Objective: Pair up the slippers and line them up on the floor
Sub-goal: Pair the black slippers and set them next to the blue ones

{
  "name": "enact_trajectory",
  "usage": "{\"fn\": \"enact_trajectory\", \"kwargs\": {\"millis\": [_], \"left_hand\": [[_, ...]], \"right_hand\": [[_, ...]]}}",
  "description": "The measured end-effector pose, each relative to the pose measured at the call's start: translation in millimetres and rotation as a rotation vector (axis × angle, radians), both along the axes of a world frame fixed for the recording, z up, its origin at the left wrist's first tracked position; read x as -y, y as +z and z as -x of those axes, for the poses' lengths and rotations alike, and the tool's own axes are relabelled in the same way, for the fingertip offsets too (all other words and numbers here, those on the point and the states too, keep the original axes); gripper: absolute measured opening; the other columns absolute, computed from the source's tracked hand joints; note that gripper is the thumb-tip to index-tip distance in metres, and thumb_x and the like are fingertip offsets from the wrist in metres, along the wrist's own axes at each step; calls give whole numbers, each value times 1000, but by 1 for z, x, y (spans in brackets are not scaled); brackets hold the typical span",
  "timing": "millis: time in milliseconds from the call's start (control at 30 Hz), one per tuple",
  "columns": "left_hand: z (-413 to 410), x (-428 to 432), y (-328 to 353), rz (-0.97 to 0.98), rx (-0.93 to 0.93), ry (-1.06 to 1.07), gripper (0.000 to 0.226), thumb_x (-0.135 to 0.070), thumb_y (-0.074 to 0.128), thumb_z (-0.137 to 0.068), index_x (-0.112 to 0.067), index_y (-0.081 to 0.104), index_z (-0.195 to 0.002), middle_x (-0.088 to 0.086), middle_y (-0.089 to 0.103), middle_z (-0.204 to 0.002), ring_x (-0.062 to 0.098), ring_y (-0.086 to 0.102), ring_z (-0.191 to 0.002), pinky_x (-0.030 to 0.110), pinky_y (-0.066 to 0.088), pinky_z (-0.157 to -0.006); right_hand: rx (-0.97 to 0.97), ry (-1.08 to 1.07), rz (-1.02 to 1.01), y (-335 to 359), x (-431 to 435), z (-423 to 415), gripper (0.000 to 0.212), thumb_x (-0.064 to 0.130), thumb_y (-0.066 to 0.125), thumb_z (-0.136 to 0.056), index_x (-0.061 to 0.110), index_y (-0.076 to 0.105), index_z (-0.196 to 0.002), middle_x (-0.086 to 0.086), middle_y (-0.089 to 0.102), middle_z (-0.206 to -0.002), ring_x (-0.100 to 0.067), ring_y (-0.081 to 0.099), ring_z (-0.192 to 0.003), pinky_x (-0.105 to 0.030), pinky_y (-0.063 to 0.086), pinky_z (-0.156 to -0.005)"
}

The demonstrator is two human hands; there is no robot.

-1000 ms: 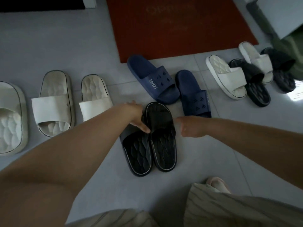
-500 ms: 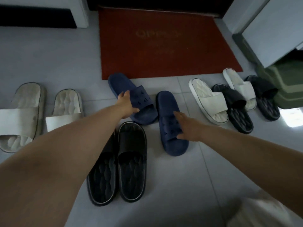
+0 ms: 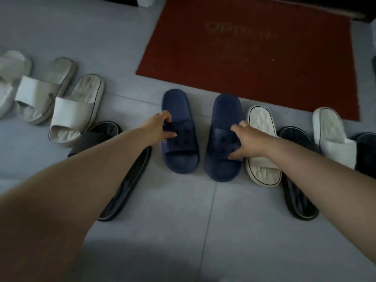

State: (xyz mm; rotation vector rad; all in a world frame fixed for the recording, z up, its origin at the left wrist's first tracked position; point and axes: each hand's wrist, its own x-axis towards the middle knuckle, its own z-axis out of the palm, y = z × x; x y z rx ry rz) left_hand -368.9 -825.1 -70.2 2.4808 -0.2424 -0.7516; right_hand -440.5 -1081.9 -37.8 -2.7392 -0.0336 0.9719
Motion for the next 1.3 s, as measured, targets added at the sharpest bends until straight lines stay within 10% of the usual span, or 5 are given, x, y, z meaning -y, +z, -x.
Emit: {"fn": "enact_trajectory", "kwargs": {"millis": [233,600,900,1133,1300], "left_hand": [[59,42,18,-195,-52,40,48,-19,56,-90,-13,38,-133,18,43,-134,37,49,-118,41,42,-99],[66,18,12,-27,-59,154,52,-27,54,-91,-17,31,-137,17,43,-135,38,50,-117,41,43,-98],[52,-98,48,-899,-325,-18,102,-48,54,-86,2,-10,-146,23,11,-156,38,31,-138,43,32,-112],[65,-128,26,-601,-386,127,126,-18,77,-75,-27,-29,-143,26,46,-137,38,57,-116,46,45,-103],[63,-125,7,-278,-3,240,84,1,51,-86,-32,7,-149,25,48,-131,37,58,-105,38,46,-87]], "right_hand": [[-19,-1,-143,-12,-14,25,65,39,71,-74,14,38,-124,-8,35,-129,-29,56,-100,-41,49,-88],[67,73,64,-1,-24,58,88,36,58,-87,25,-2,-150,-9,13,-156,-32,20,-140,-39,25,-115],[-100,58,150,-5,-69,22,85,66,46,-83,39,-1,-148,-13,16,-154,-40,17,-140,-45,22,-113],[38,-22,56,-26,-78,22,60,58,47,-86,31,34,-138,-9,37,-136,-33,32,-128,-44,26,-106],[110,-20,-4,-30,-72,25,56,56,51,-86,28,41,-134,-4,42,-127,-28,38,-121,-41,27,-104]]}}
